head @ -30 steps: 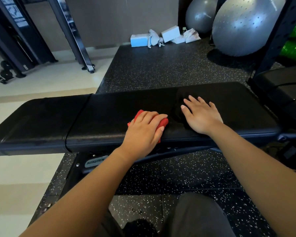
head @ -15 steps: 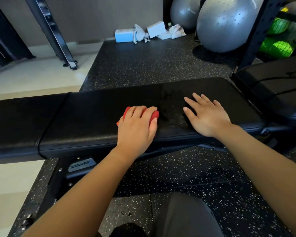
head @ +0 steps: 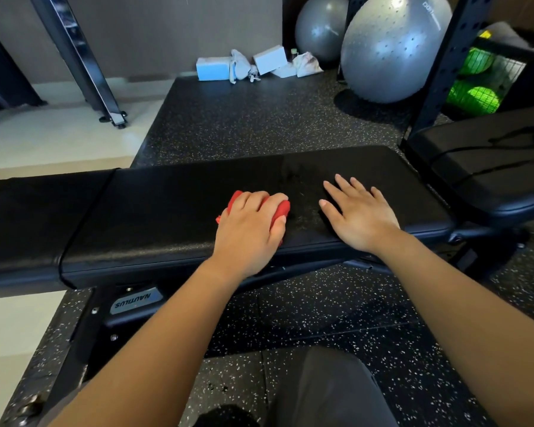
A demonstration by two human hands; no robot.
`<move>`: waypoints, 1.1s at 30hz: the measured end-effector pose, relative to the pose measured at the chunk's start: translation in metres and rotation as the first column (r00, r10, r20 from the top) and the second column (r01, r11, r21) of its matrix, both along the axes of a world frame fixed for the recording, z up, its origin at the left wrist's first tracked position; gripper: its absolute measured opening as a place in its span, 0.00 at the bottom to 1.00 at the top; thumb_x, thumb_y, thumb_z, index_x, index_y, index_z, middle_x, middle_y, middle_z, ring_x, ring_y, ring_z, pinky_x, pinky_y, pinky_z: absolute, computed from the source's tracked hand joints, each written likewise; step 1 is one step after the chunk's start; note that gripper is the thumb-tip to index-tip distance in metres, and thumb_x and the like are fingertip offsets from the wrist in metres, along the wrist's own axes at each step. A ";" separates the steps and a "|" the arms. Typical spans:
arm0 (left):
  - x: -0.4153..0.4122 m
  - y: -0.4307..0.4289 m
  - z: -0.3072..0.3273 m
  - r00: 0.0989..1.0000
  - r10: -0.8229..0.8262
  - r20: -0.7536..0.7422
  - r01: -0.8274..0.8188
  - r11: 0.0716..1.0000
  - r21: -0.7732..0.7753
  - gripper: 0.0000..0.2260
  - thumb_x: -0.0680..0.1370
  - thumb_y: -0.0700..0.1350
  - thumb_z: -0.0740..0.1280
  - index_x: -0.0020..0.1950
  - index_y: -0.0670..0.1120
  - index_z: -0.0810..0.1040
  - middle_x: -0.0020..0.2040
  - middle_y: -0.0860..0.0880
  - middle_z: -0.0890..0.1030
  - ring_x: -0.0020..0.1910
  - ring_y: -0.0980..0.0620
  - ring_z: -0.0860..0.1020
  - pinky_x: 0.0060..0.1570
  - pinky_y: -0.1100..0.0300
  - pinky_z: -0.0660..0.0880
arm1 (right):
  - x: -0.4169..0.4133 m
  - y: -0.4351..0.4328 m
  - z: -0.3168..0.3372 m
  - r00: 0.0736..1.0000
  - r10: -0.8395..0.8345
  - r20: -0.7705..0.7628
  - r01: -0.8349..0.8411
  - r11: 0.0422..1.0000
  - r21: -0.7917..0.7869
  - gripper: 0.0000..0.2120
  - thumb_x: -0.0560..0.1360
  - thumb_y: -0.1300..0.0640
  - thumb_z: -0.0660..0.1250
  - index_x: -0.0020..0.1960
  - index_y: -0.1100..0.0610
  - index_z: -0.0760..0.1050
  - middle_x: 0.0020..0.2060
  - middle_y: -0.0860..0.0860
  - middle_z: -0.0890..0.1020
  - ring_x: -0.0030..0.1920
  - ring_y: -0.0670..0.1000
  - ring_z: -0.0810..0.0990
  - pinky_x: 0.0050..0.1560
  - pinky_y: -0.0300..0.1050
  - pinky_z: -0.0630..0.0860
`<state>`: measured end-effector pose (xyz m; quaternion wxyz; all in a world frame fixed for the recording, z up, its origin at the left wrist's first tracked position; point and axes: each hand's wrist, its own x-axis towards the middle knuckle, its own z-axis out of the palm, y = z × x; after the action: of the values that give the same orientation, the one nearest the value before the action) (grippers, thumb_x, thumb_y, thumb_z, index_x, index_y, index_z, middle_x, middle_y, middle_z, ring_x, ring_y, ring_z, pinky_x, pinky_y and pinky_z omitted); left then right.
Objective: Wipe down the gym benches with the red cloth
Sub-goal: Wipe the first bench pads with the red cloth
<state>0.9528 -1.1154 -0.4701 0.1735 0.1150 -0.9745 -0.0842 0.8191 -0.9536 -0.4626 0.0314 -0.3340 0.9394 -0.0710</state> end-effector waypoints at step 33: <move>0.005 0.026 -0.001 1.000 0.003 -0.010 -0.003 1.000 -0.008 0.20 0.80 0.55 0.51 0.70 0.54 0.67 0.66 0.50 0.70 0.67 0.48 0.65 0.61 0.46 0.67 | -0.013 0.010 0.001 0.998 -0.065 0.020 0.065 0.998 -0.025 0.26 0.81 0.40 0.39 0.77 0.43 0.51 0.78 0.46 0.49 0.77 0.50 0.45 0.74 0.57 0.42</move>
<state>0.9575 -1.0899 -0.4715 0.1791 0.1154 -0.9737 -0.0808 0.8066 -0.9441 -0.4614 0.0337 -0.3029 0.9484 -0.0871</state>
